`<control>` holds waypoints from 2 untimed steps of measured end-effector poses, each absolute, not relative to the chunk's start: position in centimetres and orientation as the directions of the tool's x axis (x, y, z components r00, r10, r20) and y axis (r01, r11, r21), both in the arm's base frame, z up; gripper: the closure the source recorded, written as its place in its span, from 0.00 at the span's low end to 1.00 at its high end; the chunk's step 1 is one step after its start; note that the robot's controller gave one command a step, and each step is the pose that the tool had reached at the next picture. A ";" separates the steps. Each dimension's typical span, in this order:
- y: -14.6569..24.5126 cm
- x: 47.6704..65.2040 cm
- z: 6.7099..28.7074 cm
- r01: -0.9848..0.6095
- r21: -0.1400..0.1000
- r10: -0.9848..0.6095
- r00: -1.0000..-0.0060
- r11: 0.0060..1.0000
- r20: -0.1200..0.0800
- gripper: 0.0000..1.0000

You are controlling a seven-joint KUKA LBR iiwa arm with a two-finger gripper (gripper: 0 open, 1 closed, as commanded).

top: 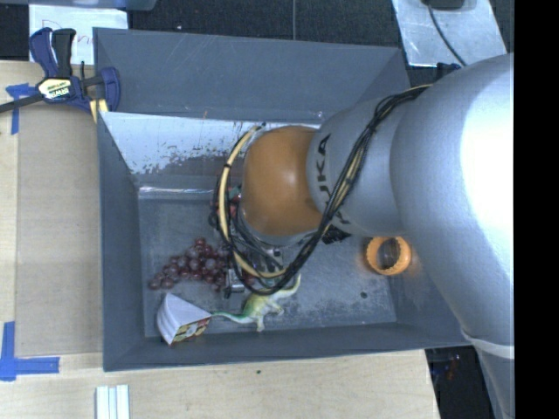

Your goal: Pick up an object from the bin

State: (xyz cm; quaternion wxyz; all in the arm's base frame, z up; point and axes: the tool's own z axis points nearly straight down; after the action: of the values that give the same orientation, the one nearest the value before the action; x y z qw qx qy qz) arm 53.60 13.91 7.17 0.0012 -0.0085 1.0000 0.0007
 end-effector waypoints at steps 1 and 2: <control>15.0 53.5 13.2 0.026 0.001 0.026 -1.000 1.000 -0.016 0.00; 14.1 53.3 6.7 -0.012 0.002 -0.012 -1.000 1.000 0.004 0.00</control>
Offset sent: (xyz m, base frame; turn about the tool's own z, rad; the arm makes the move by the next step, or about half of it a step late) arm -0.0037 0.0042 -0.0010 0.0029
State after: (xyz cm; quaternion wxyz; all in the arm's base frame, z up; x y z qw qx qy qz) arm 53.30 14.07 6.69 -0.0020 -0.0059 1.0000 0.0011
